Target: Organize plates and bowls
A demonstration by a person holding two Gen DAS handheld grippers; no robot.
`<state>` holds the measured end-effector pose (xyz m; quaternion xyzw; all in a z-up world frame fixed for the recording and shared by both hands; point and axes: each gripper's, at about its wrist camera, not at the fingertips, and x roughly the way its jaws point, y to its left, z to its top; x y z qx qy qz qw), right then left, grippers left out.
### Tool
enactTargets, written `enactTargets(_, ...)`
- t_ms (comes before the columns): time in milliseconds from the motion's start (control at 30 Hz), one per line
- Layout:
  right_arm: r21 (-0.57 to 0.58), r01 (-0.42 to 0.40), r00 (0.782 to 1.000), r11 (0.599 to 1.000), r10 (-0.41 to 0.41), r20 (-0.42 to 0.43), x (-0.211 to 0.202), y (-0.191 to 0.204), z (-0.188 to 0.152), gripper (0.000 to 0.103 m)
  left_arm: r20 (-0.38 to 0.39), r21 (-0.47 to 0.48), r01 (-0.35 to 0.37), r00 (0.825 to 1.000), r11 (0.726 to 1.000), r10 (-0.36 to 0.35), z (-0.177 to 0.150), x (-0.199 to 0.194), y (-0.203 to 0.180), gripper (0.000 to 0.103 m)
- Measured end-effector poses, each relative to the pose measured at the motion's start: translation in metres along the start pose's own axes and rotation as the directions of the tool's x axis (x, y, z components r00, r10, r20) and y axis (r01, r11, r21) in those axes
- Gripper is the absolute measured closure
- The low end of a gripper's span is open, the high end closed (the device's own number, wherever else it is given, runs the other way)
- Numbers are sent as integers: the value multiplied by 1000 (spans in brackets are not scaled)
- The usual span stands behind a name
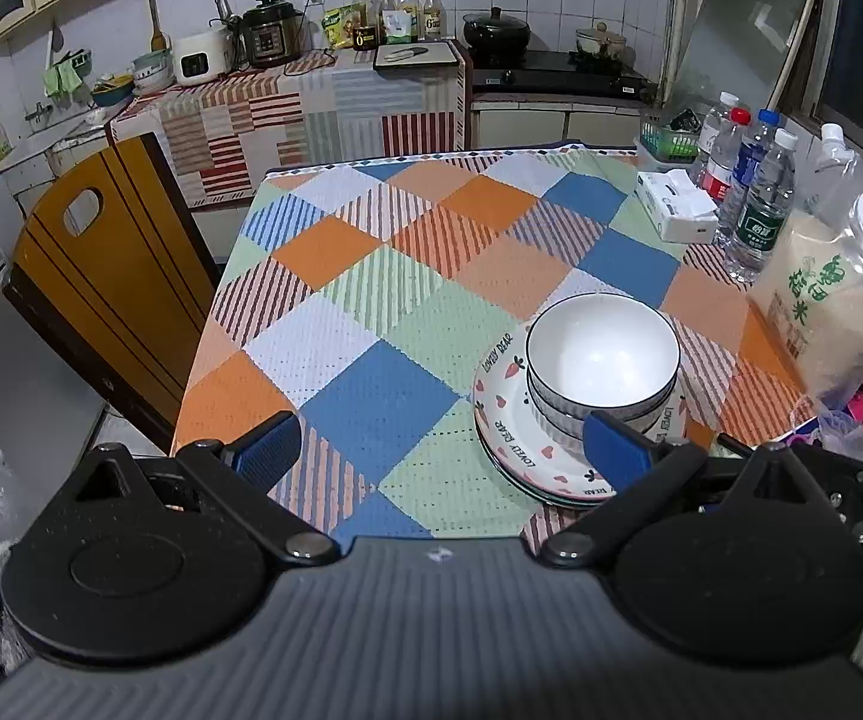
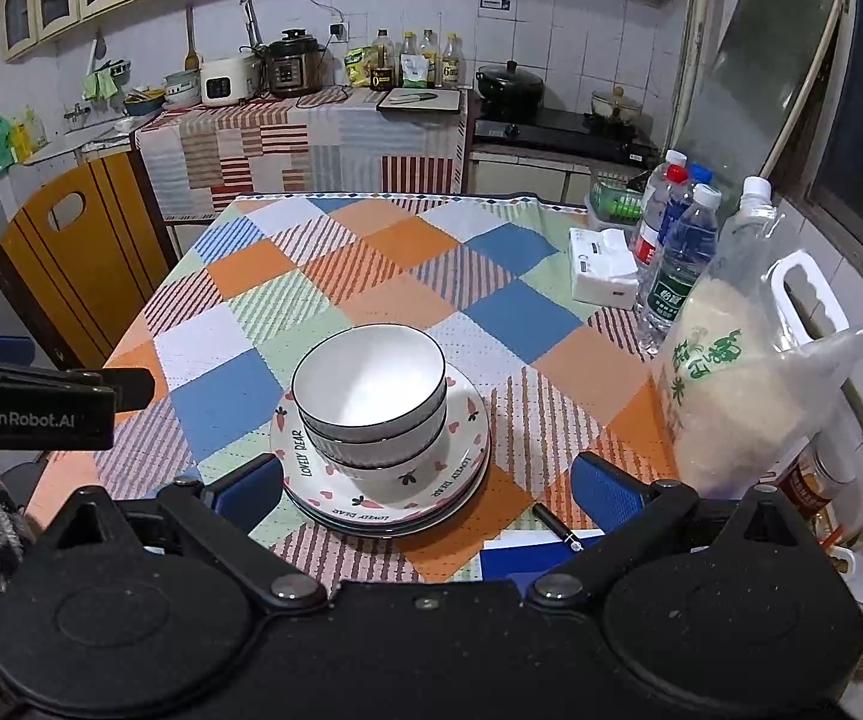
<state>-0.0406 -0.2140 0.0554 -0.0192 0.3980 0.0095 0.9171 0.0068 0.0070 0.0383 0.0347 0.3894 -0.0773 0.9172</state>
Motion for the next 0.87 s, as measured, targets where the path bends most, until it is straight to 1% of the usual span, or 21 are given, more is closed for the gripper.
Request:
enactTargets(367, 2, 9, 1000, 1000, -9, 8, -1, -1, -2, 0, -9, 17, -5, 1000, 1000, 5, -3, 1, 1, 1)
enactTargets(533, 6, 24, 1000, 1000, -24, -2, 3, -2, -3, 0, -8, 25, -9, 1000, 1000, 9, -3, 0, 0, 1)
enactTargets(600, 9, 34, 999, 999, -34, -6, 5, -3, -3, 0, 8, 35, -3, 1000, 999, 2, -3, -2, -1, 1)
enactTargets(700, 19, 34, 999, 999, -34, -16, 8, -4, -5, 0, 0, 56, 0, 1000, 998, 0, -1, -1, -4, 1)
enactTargets(867, 17, 32, 999, 999, -32, -27, 12, -3, -6, 0, -3, 60, 12, 1000, 998, -12, 1, -1, -5, 1)
